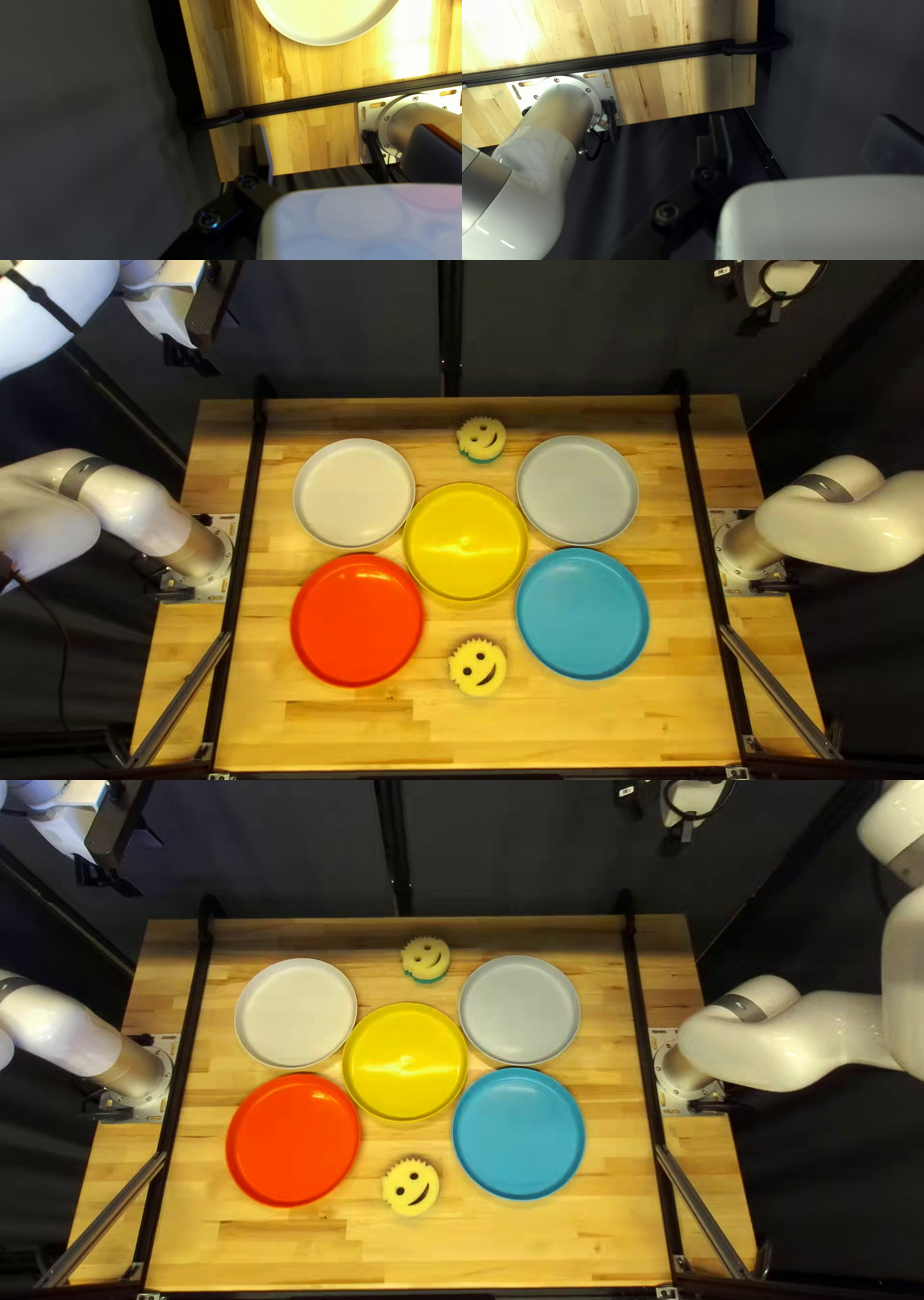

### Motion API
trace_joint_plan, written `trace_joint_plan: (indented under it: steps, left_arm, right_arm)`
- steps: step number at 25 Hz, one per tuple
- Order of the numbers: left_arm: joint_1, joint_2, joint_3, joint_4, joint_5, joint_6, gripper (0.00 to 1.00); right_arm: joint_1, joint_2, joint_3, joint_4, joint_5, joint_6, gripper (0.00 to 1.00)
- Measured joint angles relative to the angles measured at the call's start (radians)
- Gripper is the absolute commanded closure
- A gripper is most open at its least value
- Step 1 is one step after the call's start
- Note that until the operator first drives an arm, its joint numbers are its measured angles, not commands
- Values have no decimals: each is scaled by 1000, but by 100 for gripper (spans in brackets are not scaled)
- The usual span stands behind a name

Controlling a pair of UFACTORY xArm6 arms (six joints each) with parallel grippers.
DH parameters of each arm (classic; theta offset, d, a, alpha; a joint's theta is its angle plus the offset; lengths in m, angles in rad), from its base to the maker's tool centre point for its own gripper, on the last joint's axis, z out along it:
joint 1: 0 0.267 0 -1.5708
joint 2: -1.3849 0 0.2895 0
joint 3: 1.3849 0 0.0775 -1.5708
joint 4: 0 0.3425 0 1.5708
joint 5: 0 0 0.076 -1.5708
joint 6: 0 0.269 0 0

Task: Pick up sponge and scrub the plate

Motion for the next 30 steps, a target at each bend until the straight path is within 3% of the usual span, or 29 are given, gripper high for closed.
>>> trace_joint_plan:
  steps: [5,8,14,17,26,30]
  left_arm:
    - [-342,-11,33,11,-77,-305,0]
    - [-509,28,62,9,-188,-427,0]
    - [-746,324,56,-3,-491,-541,0]
    - [-803,407,32,-18,-570,-550,0]
    - [-813,422,31,-17,-590,-560,0]
    - [-891,533,-8,38,-656,-640,0]
  right_arm:
    - [0,0,0,0,0,0,0]
    - [0,0,0,0,0,0,0]
    - [0,0,0,0,0,0,0]
    - [0,0,0,0,0,0,0]
    - [0,0,0,0,0,0,0]
    - [0,0,0,0,0,0,0]
